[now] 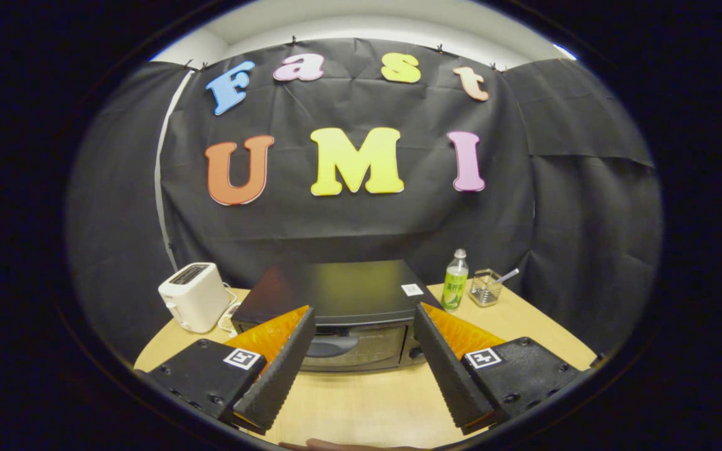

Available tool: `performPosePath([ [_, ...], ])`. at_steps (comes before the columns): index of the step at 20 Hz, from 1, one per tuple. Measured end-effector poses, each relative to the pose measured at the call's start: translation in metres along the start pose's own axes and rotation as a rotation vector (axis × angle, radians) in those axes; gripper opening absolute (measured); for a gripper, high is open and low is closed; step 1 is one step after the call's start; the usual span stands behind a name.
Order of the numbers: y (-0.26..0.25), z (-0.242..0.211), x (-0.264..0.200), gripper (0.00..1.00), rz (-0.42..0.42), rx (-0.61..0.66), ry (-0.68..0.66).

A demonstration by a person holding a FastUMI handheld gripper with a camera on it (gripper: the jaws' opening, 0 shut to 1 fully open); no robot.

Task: Open the toaster oven, put the food inside, and close the toaster oven door.

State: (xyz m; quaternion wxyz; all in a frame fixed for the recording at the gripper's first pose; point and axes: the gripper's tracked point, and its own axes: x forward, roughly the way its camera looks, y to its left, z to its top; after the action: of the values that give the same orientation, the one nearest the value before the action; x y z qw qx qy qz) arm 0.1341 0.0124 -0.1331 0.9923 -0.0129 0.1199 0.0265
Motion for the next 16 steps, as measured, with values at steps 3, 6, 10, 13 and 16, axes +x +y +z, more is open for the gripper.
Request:
performPosePath([
  [3,0.014,-0.021,0.029,1.0,0.026,0.005,0.06],
  [6,0.022,-0.043,0.054,1.0,0.03,0.002,0.128],
  [10,0.031,-0.065,0.071,1.0,0.05,0.062,0.172],
  [13,0.036,-0.065,0.076,0.99,0.076,0.088,0.158],
  [16,0.038,-0.069,0.07,1.0,0.111,0.132,0.117],
])
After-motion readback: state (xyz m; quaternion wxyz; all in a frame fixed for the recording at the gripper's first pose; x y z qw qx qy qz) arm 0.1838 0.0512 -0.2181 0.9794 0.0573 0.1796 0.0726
